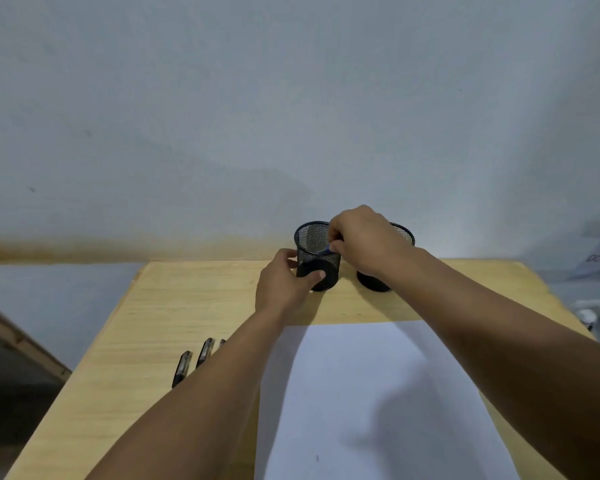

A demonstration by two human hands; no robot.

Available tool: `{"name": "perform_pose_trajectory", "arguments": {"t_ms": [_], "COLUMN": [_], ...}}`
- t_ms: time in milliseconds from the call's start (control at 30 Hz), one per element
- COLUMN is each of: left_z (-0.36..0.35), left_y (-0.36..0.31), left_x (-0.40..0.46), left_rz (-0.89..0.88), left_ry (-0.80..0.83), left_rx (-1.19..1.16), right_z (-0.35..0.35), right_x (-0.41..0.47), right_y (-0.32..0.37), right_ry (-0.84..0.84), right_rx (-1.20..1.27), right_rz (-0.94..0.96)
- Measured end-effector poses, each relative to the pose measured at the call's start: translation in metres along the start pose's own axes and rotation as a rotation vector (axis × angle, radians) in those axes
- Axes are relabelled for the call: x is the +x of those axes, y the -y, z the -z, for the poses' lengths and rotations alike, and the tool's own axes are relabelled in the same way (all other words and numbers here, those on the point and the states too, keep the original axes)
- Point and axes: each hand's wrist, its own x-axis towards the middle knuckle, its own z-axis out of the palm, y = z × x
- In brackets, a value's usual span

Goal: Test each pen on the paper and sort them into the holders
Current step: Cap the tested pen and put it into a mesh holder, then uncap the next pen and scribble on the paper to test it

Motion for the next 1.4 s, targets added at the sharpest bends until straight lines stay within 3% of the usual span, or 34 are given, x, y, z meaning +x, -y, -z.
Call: {"name": "perform_pose_trajectory", "arguments": {"t_ms": [233,400,500,567,733,933,1100,1400], "left_z": [-0.001,0.006,0.023,0.038,0.087,0.139,0.154,0.148], "left_y": [-0.002,-0.003,0.0,0.007,0.033,0.049,0.059,0.064], "left_x": [-0.001,-0.005,-0.012,-0.021,-0.047,-0.066,-0.078,-0.083], "left_rz": [0.005,0.017,0.018,0.007,-0.053,-0.095,-0.158,-0.153], "left_ry": [0.009,0.056,0.092,0.119,0.158,0.28,0.364,0.357], "left_rx": [0.023,0.05,0.05,0.066,0.253,0.405,0.505,0.568], "right_z": [-0.009,-0.013,-0.017,-0.021,-0.05,-0.095,-0.114,-0.125], "right_x": [0.008,-0.009,-0.032,-0.051,-0.098,-0.138,-0.157,-0.157], "right_y": [0.0,-0.006,-0.004,0.003,0.034,0.091,0.132,0.161], "right_ry": [0.051,-0.121,-0.325,-0.359,-0.075,0.218,0.28,0.291], "right_rx": [-0.111,-0.182,0.013,0.186,0.419,0.56,0.578,0.544], "right_rz": [0.048,0.122,0.129,0.123,-0.029,-0.055,-0.04,-0.162]}}
